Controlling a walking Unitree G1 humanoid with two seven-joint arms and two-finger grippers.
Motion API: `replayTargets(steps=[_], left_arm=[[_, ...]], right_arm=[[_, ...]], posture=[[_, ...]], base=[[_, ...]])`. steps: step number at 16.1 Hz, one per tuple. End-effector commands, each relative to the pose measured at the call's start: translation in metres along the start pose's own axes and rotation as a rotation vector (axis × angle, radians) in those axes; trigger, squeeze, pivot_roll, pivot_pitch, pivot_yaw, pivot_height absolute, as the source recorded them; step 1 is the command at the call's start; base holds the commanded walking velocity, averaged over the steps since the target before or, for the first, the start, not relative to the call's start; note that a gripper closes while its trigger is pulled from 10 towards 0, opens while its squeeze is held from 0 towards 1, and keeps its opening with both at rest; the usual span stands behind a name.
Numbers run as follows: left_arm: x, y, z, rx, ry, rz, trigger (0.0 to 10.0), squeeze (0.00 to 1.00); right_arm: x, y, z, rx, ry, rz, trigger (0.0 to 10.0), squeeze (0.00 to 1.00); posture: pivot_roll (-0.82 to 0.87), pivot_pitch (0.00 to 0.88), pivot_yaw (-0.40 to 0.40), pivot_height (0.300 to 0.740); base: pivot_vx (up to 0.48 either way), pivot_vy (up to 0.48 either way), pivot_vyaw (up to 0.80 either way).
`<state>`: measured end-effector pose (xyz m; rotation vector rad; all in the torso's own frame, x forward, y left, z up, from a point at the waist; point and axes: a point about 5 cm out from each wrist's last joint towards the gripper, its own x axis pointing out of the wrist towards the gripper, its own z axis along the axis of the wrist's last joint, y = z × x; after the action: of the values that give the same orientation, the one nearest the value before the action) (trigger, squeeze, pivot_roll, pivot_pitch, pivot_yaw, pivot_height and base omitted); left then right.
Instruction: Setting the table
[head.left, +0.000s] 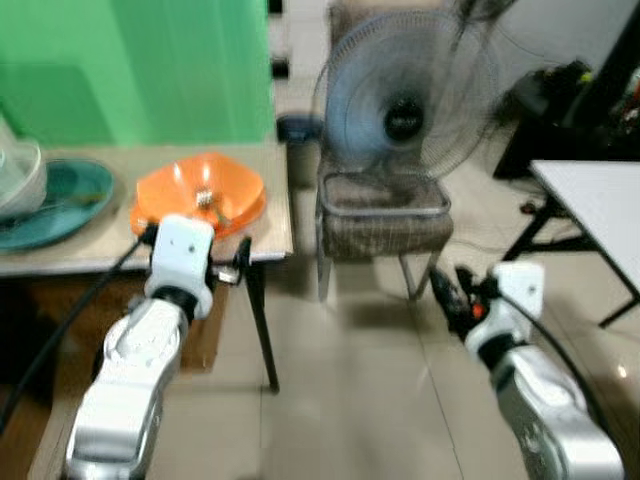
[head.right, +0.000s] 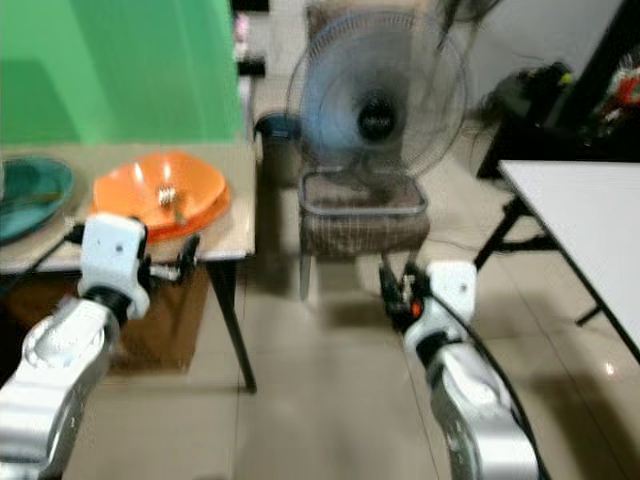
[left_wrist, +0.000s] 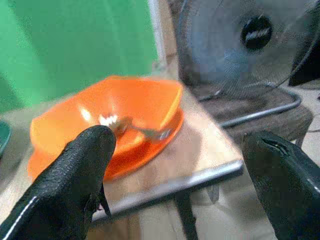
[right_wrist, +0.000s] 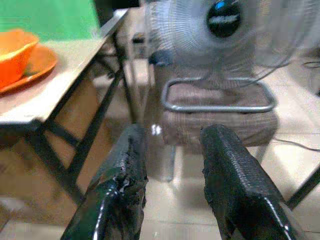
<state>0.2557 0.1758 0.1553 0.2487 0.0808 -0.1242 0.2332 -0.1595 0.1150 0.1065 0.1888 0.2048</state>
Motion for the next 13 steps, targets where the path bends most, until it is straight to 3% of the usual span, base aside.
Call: replayTargets(steps=[1, 2, 6, 13], left_arm=[[-0.0013, 0.0004, 0.0013, 0.007, -0.003, 0.012, 10.0, 0.00], [-0.0020, 0.0005, 0.0016, 0.007, -0.004, 0.012, 10.0, 0.00], [-0.0038, 0.0034, 0.0048, -0.003, -0.015, 0.017, 10.0, 0.00], [-0.0057, 0.0074, 0.0051, 0.001, -0.016, 0.012, 10.0, 0.00]], right_arm=[[0.0016, 0.0012, 0.0025, -0.026, 0.002, 0.032, 10.0, 0.00], [0.0022, 0.0021, 0.0025, -0.029, 0.003, 0.037, 10.0, 0.00], [0.0072, 0.0048, 0.0029, -0.014, 0.002, 0.044, 10.0, 0.00], [0.0104, 0.0031, 0.0025, 0.007, -0.013, 0.005, 10.0, 0.00]], posture=[[0.09, 0.000, -0.045, 0.740], [0.09, 0.000, -0.048, 0.740], [0.11, 0.000, -0.053, 0.740], [0.13, 0.000, -0.053, 0.740]], base=[[0.000, 0.000, 0.00], [0.000, 0.000, 0.00], [0.218, 0.000, 0.80], [0.338, 0.000, 0.00]])
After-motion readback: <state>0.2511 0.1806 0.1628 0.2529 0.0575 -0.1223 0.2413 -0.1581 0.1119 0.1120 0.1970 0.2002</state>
